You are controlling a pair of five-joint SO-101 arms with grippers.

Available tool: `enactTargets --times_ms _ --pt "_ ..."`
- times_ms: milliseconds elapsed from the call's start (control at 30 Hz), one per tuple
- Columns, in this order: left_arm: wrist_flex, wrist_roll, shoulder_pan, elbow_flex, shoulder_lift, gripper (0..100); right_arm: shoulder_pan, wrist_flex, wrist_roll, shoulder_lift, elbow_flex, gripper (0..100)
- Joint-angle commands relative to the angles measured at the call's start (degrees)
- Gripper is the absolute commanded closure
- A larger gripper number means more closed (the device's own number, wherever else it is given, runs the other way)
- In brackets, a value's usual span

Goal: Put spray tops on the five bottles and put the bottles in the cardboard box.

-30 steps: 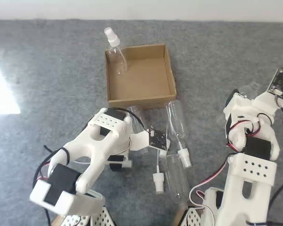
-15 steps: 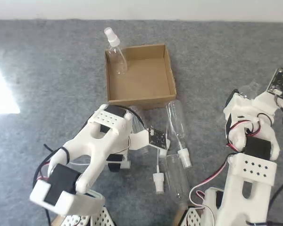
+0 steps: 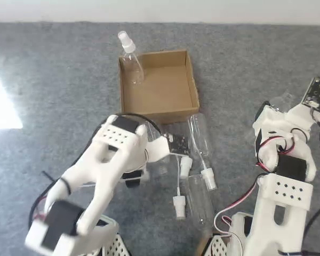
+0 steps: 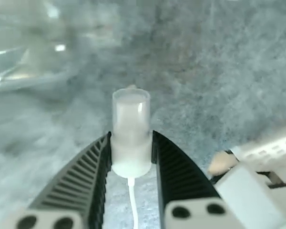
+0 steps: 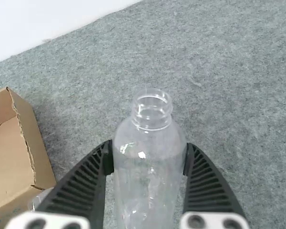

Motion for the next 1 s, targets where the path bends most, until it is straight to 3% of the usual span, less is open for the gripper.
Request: enactTargets --times_ms 0,267,967 --pt "0.7 5.7 0.0 -2.3 -11.5 99 -2.2 -0.5 0.9 -1.9 0.1 90.9" --pt "0.5 12.8 -0.2 -2.3 -20.4 99 -4.5 -0.4 0.9 -1.9 0.4 90.9" --pt "-15.5 31.9 -0.3 -0.4 -22.2 99 -9.2 -0.4 1.1 -1.9 1.3 90.9"
